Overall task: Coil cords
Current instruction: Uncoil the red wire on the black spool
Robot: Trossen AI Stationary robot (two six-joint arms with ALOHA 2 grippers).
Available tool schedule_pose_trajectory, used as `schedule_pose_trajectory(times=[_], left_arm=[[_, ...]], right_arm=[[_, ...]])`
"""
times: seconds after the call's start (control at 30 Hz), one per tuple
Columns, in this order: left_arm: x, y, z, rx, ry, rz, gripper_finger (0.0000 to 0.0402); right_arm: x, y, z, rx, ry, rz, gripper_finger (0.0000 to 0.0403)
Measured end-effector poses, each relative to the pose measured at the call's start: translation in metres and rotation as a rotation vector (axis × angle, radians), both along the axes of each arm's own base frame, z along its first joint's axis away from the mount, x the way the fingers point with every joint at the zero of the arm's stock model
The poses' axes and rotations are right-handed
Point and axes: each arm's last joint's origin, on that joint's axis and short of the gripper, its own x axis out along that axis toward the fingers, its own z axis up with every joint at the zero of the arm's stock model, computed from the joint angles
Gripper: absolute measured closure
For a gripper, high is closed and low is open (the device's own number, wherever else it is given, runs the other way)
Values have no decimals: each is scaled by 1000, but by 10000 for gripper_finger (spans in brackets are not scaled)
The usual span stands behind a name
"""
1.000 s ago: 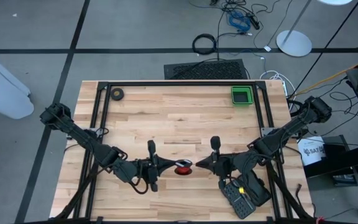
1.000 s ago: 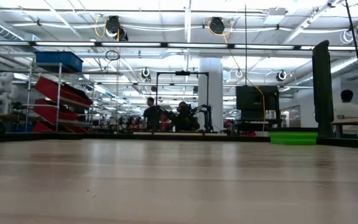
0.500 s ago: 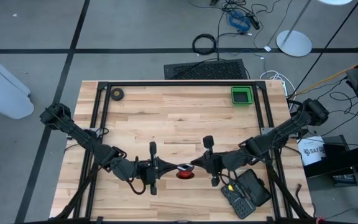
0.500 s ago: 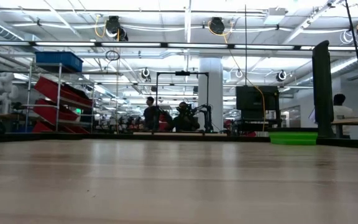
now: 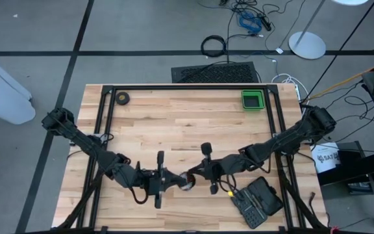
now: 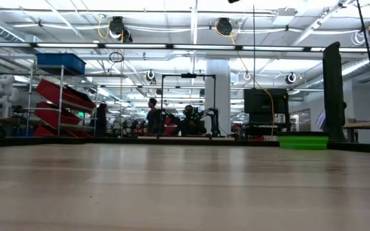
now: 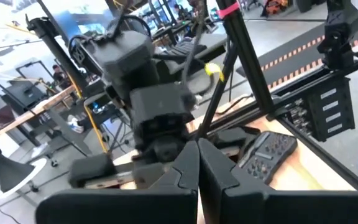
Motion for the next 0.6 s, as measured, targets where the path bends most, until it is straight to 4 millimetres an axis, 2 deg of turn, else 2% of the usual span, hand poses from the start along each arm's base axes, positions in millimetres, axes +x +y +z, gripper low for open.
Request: schedule_pose_trajectory(times=[0.37,0.6], left_arm=[[0,0,-2,14,21,4,402],[-1,4,-15,33,132,77,402]], right_arm=[[-2,-1,1,15,13,-6,403],[-3,-2,-3,10,51,-14,403]])
